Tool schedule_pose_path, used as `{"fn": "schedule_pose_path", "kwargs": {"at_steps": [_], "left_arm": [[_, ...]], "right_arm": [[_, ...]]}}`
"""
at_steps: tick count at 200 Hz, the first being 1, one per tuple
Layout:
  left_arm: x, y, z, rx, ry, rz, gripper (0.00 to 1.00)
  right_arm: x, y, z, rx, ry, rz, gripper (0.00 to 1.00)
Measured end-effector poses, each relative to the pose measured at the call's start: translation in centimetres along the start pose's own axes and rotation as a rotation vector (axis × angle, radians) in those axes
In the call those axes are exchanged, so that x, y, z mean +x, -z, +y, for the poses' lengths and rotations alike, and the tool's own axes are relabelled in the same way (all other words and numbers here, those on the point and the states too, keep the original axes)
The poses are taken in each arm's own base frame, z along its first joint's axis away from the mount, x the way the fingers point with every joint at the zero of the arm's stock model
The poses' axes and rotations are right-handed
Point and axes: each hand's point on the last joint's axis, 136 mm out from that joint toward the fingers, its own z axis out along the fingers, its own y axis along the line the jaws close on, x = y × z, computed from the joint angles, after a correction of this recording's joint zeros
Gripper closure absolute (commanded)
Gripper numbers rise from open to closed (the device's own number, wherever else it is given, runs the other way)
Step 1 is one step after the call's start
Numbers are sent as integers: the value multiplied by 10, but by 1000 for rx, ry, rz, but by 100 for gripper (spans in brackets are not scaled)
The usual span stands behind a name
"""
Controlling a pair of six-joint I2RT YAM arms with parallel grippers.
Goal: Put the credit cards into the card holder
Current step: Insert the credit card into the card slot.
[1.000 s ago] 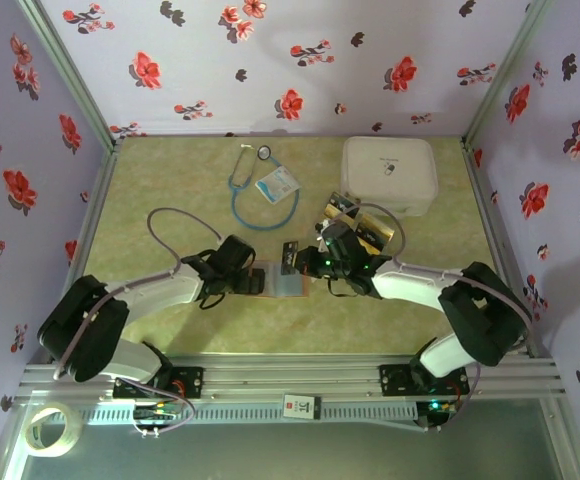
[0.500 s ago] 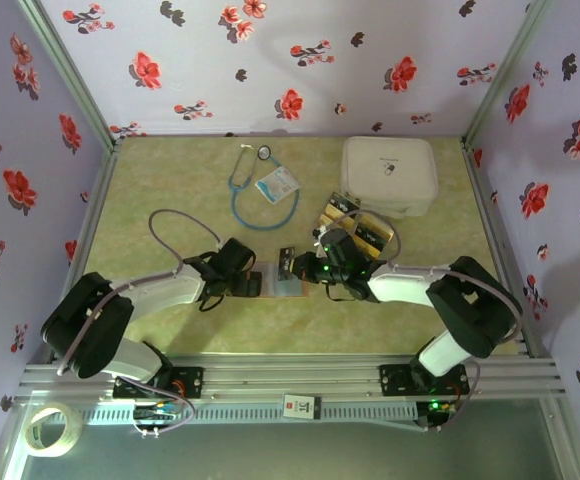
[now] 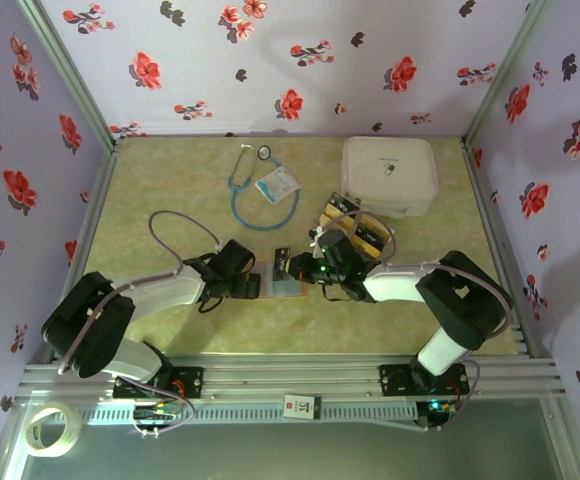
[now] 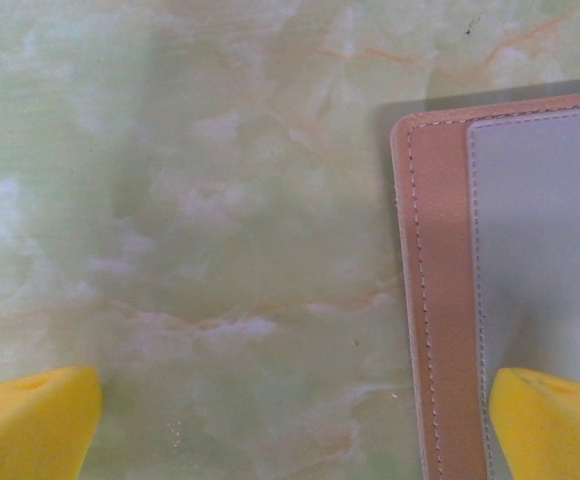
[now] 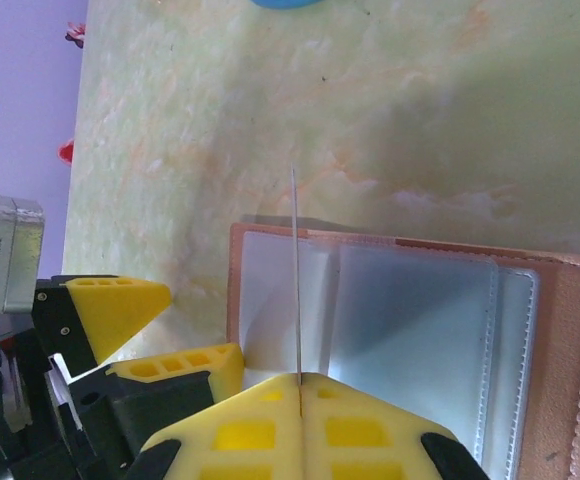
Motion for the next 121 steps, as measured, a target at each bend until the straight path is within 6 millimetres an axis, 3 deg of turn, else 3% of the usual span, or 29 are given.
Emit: {"fn": "schedule_pose_path", "kwargs": {"at_steps": [121], "left_arm": [[0, 0, 0, 0, 0, 0, 0]], "right_arm": [[8, -9, -9, -11, -4, 21, 100]]}}
